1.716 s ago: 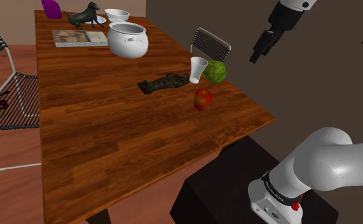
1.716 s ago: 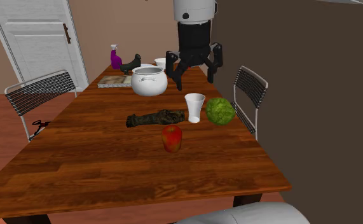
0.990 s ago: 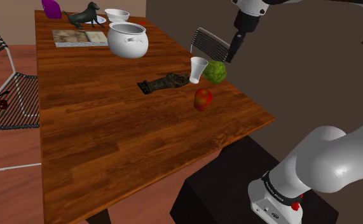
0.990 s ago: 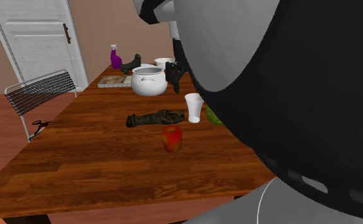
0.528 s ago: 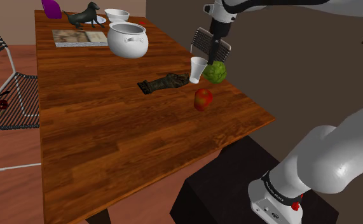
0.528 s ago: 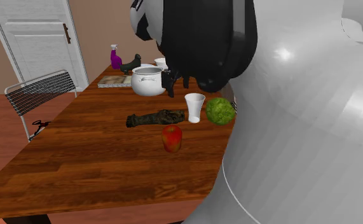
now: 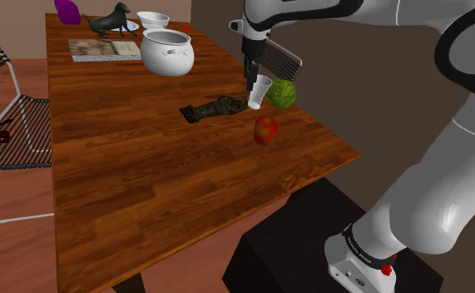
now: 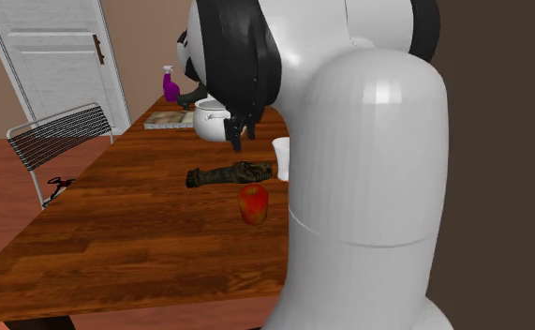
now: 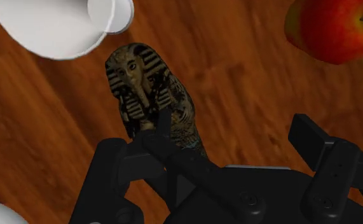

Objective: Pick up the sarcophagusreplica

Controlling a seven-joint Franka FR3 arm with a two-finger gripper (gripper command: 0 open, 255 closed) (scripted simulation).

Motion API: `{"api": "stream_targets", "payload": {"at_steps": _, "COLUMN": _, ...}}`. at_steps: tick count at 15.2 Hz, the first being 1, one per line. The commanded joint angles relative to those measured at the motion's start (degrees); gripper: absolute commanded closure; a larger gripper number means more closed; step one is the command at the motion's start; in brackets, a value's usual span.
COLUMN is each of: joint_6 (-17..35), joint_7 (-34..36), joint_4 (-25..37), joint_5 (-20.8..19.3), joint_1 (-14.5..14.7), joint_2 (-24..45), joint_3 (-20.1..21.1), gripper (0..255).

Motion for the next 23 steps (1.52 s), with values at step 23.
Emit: {"api": "stream_targets", "payload": {"at_steps": 23, "joint_6": -0.4, "joint_7": -18.7, "joint_4": 28.3, "joint_5": -3.9, "joint_1": 4.5, "joint_2": 33.7, "joint_3": 5.8, "gripper": 0}}
